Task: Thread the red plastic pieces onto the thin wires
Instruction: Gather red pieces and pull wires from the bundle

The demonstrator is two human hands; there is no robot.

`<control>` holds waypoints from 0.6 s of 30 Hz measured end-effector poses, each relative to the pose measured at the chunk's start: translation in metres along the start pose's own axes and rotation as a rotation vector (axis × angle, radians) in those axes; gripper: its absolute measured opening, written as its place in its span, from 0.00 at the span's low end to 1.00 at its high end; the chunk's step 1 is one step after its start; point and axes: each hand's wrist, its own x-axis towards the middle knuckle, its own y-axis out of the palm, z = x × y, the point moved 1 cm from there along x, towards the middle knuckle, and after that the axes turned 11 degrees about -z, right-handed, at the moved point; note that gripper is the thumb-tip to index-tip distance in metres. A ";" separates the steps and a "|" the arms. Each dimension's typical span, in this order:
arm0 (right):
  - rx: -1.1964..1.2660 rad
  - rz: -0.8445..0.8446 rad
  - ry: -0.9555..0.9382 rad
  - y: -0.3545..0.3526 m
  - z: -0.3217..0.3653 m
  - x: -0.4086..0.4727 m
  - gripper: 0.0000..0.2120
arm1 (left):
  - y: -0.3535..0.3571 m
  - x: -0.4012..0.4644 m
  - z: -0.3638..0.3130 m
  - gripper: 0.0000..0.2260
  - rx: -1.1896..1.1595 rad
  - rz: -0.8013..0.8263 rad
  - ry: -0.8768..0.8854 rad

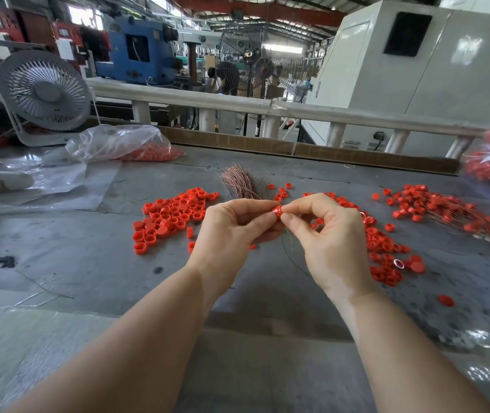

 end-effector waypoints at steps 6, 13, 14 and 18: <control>-0.023 0.041 -0.008 -0.001 0.001 -0.001 0.04 | 0.000 -0.001 0.000 0.08 -0.017 -0.013 -0.004; -0.044 0.040 -0.020 0.001 0.001 -0.002 0.05 | 0.001 -0.003 -0.001 0.08 -0.011 -0.008 0.009; -0.049 0.035 -0.021 0.001 0.000 -0.002 0.05 | 0.001 -0.003 -0.001 0.08 -0.005 -0.011 0.013; -0.053 0.021 -0.027 0.002 0.000 -0.003 0.05 | 0.002 -0.003 -0.001 0.08 0.017 -0.021 0.039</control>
